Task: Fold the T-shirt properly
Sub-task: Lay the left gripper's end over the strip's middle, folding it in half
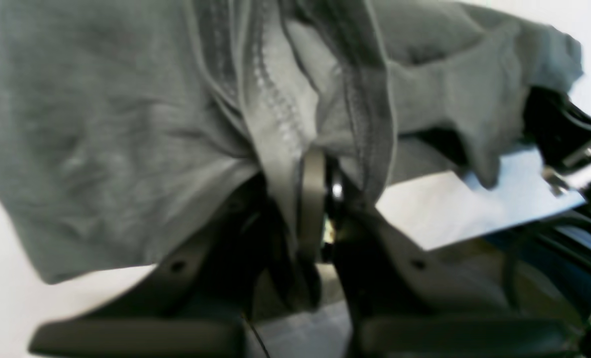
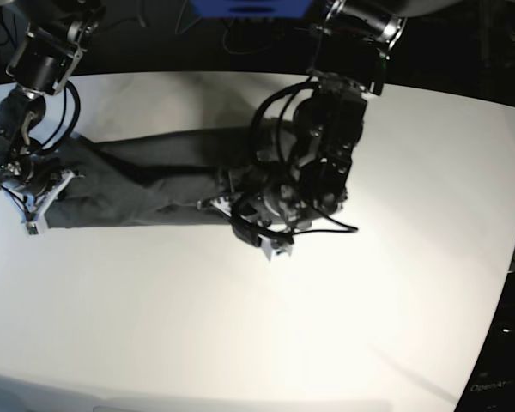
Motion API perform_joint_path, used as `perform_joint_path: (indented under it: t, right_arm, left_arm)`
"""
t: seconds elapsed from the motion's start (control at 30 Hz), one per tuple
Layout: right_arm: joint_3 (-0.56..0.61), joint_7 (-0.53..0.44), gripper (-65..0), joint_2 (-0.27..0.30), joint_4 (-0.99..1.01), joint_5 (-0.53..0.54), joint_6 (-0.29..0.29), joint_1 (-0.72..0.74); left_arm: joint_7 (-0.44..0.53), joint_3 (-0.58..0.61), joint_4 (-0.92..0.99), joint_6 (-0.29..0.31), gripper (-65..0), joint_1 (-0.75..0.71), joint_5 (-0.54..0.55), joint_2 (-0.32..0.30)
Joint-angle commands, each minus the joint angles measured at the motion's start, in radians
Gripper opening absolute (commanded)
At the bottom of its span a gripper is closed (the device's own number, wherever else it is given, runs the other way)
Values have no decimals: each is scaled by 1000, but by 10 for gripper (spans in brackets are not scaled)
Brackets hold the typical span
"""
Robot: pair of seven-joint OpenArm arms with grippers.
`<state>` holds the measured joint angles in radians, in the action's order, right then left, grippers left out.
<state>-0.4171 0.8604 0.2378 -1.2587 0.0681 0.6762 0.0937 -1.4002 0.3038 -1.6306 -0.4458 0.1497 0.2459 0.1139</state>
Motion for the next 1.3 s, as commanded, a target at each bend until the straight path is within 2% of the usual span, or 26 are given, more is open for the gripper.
perform_joint_path:
  t: [0.0, 0.17, 0.5, 0.7, 0.9, 1.0, 1.23, 1.27]
  right_arm:
    - [8, 99, -647, -19, 24, -32, 22, -25]
    - [10, 99, -647, -28, 24, -32, 22, -25]
    - [10, 99, -647, -36, 21, -32, 22, -25]
    - [10, 99, -647, -36, 20, -32, 22, -25]
    - [10, 99, -647, -35, 20, -32, 22, -25]
    - [10, 98, -647, -35, 20, -32, 22, -25]
    - [11, 72, -647, -36, 23, -32, 22, -38]
    - [11, 72, -647, -38, 21, -32, 22, -41]
  left_arm:
    - [4, 1, -20, -2, -614, 21, -1, 16]
    - [4, 1, -18, -2, -614, 27, -12, 42]
    - [4, 1, -7, -2, -613, 40, -10, 43]
    - [4, 108, -7, -2, -609, 40, -10, 43]
    - [4, 131, -7, -2, -591, 40, -10, 43]
    - [4, 131, -7, -2, -458, 38, -10, 43]
    - [4, 134, -21, 3, -41, 31, -10, 43]
    - [4, 134, -21, 5, 0, 31, -9, 43]
